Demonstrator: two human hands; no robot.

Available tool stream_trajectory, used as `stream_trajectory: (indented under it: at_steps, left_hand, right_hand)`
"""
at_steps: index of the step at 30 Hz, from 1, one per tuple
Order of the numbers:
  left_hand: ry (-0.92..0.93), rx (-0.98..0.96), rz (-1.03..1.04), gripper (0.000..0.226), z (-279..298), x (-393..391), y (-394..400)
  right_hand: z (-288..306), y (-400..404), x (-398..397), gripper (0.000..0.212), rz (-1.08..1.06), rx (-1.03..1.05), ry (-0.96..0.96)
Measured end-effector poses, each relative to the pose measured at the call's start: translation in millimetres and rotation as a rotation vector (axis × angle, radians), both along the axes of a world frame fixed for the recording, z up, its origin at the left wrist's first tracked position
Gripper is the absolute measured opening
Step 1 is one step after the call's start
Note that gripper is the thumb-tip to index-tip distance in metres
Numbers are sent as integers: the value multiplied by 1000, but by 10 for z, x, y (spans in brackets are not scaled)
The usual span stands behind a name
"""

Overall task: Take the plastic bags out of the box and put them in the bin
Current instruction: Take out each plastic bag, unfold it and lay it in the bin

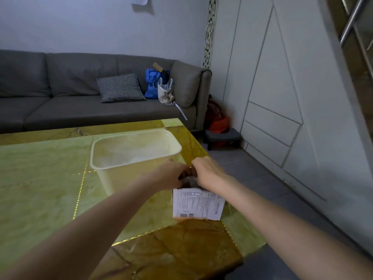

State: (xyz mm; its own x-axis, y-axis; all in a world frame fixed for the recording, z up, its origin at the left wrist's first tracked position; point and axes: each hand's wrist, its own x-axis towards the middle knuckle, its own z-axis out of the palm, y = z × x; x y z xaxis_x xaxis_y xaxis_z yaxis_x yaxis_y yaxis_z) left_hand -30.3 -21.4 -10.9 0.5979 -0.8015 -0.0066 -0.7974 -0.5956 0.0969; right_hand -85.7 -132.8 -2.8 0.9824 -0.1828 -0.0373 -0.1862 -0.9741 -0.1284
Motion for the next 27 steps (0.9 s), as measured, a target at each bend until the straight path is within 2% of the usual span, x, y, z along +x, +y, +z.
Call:
stream_trajectory:
  at_steps: [1, 6, 8, 10, 15, 17, 20, 22, 24, 27]
  left_hand:
    - [4, -30, 14, 30, 10, -3, 3]
    - [39, -116, 108, 28, -4, 25, 11]
    - [34, -122, 128, 27, -1, 33, 21]
    - [25, -142, 143, 24, 18, 44, 19]
    - [-16, -205, 210, 10, 62, 54, 32]
    - [-28, -203, 202, 16, 56, 45, 35]
    - [7, -196, 134, 5, 68, 12, 51]
    - [63, -238, 96, 21, 75, 3, 73]
    - [137, -329, 107, 27, 86, 0, 97]
    - [229, -423, 158, 37, 65, 2, 120]
  right_hand:
    - [18, -16, 14, 9, 13, 49, -22]
    - [139, -84, -36, 31, 59, 457, -6]
    - [149, -143, -27, 28, 5, 648, -56]
    - [164, -220, -13, 23, -76, 756, -117]
    - [224, -223, -94, 38, -149, 755, 85]
    - [234, -173, -93, 38, -124, 730, 106]
    - [252, -82, -53, 36, -55, 692, 133]
    - [269, -42, -18, 31, -43, 695, 106]
    - [313, -32, 18, 24, -70, 699, 13]
    - [412, -43, 56, 15, -98, 865, -171]
